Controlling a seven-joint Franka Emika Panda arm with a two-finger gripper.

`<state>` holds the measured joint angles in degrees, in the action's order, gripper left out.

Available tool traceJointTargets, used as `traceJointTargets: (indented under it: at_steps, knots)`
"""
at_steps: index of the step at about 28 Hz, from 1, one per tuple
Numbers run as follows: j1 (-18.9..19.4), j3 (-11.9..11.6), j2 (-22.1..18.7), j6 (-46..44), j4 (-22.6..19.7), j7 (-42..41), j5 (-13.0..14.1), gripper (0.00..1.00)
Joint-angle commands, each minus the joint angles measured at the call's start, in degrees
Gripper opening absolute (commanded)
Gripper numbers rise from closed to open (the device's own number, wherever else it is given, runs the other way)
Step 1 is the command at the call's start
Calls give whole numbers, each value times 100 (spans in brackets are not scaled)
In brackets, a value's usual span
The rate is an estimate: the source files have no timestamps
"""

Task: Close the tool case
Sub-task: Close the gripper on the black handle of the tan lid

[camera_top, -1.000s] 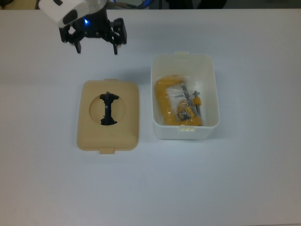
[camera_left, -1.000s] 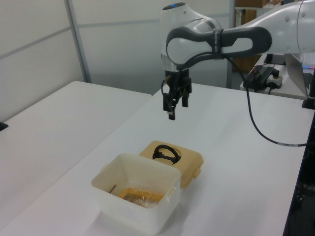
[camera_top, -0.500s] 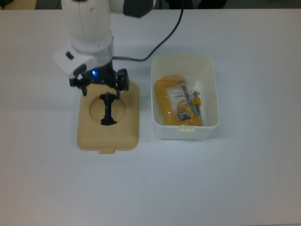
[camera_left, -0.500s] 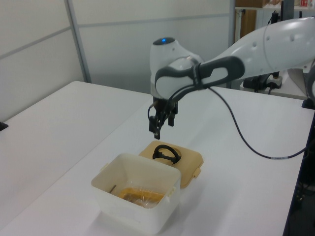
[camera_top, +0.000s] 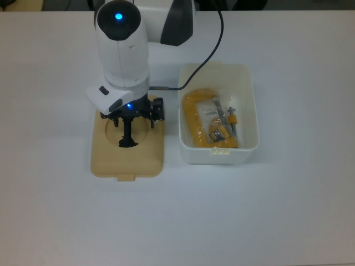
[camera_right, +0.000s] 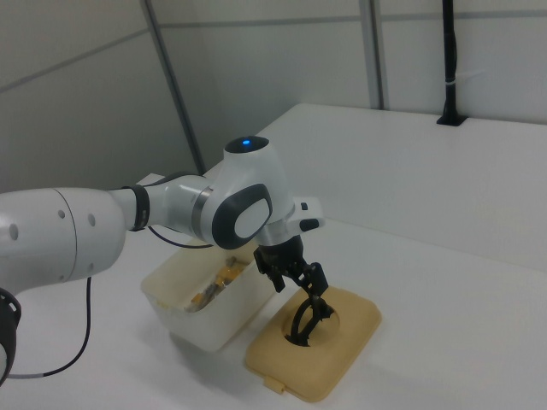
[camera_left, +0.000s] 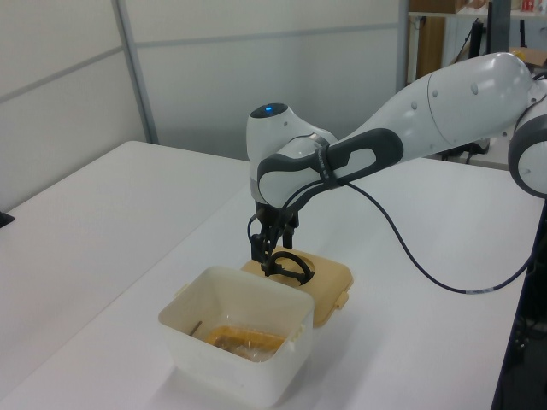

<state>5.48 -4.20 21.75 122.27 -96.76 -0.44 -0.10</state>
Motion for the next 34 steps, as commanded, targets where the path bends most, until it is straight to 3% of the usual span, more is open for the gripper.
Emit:
traceJointTargets:
  at_steps: [1, 4, 12, 13, 16, 20, 26, 31, 34]
  knots:
    - [67, -28, -144, 95, -273, 220, 1, 86]
    - [58, -28, -162, 86, -334, 220, -17, 78]
    - [-38, -81, -144, 77, -352, 70, -148, 75]
    - [-64, -89, -144, 86, -352, 27, -192, 67]
    - [-100, -89, -136, 95, -343, 17, -193, 58]
    - [-109, -89, -144, 86, -343, 17, -193, 37]
    - [-109, -81, -144, 86, -343, 17, -193, 26]
    - [-100, -63, -153, 86, -343, 35, -193, 2]
    - [-100, -63, -144, 95, -334, 44, -193, 0]
